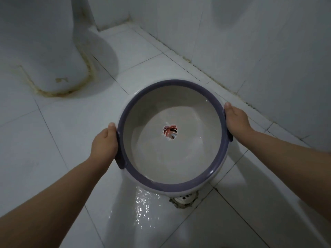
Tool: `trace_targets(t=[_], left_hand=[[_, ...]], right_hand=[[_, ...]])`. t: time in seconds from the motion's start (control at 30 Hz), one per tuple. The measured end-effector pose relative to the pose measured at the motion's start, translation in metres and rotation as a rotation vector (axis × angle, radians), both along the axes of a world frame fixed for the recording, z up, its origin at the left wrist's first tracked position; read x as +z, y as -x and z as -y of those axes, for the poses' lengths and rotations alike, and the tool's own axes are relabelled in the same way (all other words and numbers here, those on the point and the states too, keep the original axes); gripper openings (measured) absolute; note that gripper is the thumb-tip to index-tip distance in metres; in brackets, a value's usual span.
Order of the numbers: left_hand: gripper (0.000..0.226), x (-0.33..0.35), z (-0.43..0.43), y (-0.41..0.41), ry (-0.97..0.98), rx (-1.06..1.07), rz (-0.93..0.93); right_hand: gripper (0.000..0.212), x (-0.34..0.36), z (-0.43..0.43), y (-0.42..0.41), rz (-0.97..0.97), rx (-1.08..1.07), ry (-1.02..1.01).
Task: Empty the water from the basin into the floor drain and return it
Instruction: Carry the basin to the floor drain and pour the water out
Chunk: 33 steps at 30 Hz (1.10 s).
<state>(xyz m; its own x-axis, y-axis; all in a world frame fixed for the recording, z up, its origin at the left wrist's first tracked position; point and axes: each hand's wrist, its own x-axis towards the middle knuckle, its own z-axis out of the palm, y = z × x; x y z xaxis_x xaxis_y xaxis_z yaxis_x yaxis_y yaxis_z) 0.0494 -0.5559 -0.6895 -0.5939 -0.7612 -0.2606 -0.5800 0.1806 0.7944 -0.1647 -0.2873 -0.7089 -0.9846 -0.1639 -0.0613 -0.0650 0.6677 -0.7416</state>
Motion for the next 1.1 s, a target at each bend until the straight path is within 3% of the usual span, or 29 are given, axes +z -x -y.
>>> trace_targets(t=[1.1], left_hand=[[0.049, -0.011, 0.000, -0.007, -0.011, 0.019, -0.032]], right_hand=[[0.048, 0.004, 0.003, -0.003, -0.041, 0.010, 0.019]])
